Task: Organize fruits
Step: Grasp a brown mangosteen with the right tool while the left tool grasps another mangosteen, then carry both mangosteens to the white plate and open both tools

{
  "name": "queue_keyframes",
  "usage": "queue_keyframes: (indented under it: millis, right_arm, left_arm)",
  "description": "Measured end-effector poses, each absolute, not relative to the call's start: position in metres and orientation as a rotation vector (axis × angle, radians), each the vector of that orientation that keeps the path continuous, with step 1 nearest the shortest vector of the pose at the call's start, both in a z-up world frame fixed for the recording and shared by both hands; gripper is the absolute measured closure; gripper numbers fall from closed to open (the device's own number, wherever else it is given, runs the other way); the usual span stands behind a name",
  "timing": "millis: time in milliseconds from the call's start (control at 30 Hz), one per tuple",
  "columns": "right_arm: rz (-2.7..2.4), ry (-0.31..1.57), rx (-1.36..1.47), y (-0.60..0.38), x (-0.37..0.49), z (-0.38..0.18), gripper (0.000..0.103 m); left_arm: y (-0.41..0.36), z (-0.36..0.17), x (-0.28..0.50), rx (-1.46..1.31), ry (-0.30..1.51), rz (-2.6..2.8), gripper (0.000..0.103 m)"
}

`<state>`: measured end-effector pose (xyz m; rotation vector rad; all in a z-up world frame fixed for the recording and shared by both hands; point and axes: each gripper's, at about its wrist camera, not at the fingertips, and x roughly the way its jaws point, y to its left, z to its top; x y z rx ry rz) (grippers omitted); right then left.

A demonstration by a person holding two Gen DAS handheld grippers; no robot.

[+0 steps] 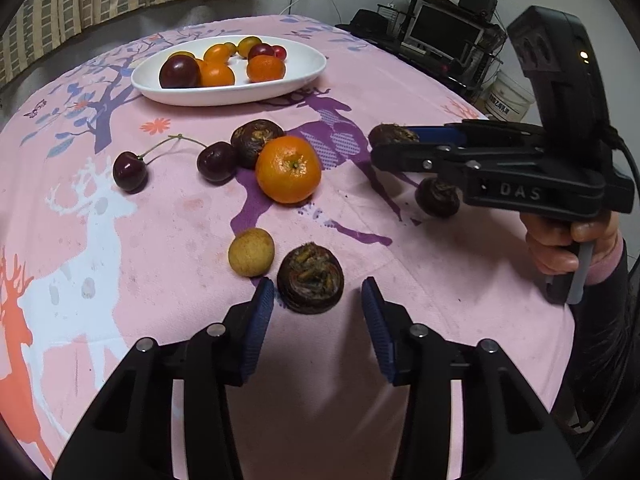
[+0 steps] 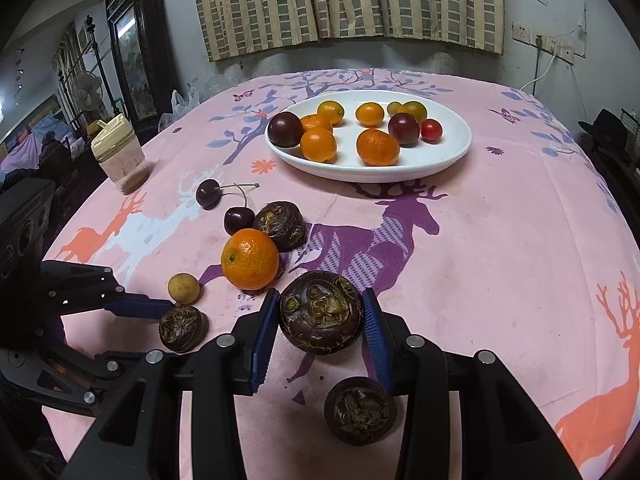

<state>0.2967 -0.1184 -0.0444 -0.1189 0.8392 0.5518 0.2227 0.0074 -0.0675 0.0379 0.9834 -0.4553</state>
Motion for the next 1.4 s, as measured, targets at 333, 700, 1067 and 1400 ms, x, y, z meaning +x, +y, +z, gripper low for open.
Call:
queue_keyframes:
  millis: [333,700,1067,1400]
  right_arm:
    - [0.554,0.833,-0.114,-0.119,0.295,-0.043,0.061]
    - [0.486,0.671,0.053,-0.127,0.320,-0.008,0.061]
    - [0.321,0.683,0.114,-0.119,0.434,-0.014,0.061]
    - [0.333,0.728,0.079,-0.111,0.451,-0.026,0.052]
  left_arm:
    - [0.001,-0.069,0.231,0.075,0.972,-0.411,0.069]
    - [0.018,-0.015,0.259,-0.009,0.833,-0.406,0.069]
    - [0.015,0.006,0.424,-0.054,0.835,-0.244,0.069]
    - [0.012,-0.025,0.471,-0.038,0.920,-0.199,0.060]
